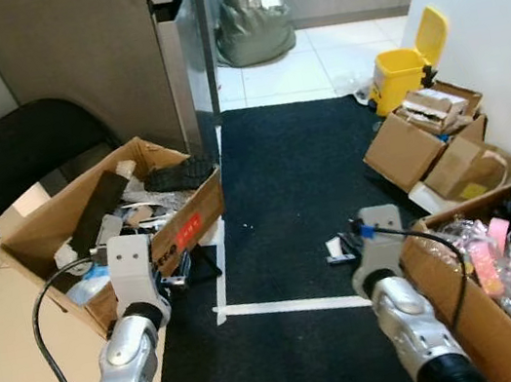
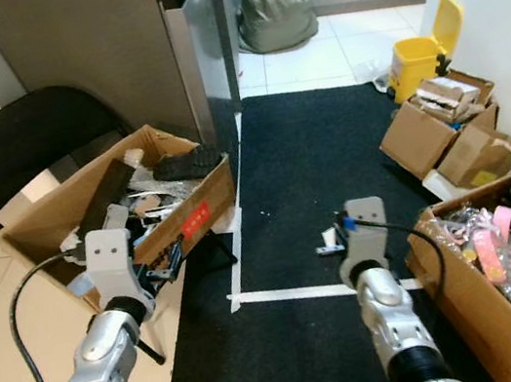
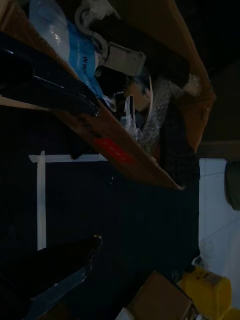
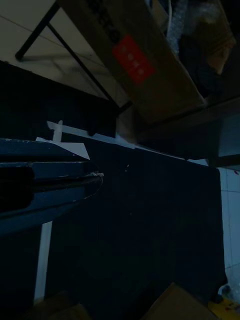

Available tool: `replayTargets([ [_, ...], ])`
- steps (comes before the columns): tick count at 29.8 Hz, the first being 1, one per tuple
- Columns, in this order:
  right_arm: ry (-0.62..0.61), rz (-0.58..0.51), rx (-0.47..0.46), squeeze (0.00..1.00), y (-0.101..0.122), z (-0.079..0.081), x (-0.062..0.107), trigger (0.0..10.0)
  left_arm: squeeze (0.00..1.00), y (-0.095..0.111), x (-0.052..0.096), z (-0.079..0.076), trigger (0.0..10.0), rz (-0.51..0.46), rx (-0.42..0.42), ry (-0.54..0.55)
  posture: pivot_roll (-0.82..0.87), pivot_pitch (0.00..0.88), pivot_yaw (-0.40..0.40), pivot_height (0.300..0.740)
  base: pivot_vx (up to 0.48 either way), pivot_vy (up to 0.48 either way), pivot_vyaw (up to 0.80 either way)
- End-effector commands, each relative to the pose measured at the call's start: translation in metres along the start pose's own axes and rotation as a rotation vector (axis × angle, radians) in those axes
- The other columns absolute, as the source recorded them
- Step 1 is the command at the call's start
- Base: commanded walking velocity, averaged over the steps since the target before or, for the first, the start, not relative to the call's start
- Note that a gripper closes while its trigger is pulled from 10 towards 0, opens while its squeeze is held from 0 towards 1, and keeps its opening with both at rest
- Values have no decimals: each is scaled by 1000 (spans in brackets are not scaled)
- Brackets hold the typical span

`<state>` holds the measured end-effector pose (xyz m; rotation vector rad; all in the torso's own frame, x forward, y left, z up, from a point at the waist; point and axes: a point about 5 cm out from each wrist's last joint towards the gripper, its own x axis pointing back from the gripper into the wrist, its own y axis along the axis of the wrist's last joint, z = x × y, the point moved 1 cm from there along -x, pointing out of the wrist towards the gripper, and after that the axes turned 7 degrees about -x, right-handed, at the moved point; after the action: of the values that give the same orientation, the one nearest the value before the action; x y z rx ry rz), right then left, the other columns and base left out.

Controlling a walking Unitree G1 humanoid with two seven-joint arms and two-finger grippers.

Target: Picking trash to rubbish bin

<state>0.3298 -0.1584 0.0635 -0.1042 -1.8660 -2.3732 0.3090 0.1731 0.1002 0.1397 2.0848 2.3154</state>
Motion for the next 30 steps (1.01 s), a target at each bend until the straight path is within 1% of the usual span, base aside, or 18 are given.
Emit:
replayTargets([
  [1, -33, -4, -13, 0, 0, -9, 2, 10000, 0, -2, 1, -1, 10000, 17, -4, -5, 47, 115, 32, 740, 337, 0, 0],
  [10, -37, -24, 16, 0, 5, -11, 2, 10000, 0, 5, -5, 1, 10000, 12, -7, -9, 43, 123, 36, 740, 335, 0, 0],
  [20, -22, -43, 67, 0, 10, -8, 2, 10000, 0, 5, -4, 0, 10000, 19, 0, -9, 50, 134, 33, 740, 327, 0, 0],
  [27, -12, -46, 74, 0, 12, -3, -1, 10000, 0, 6, -3, 0, 10000, 20, -7, -8, 59, 138, 30, 740, 321, 0, 0],
  [30, -7, -47, 75, 0, 12, -1, -2, 10000, 0, 6, -3, 1, 10000, 21, -9, -7, 62, 144, 28, 740, 322, 0, 460],
])
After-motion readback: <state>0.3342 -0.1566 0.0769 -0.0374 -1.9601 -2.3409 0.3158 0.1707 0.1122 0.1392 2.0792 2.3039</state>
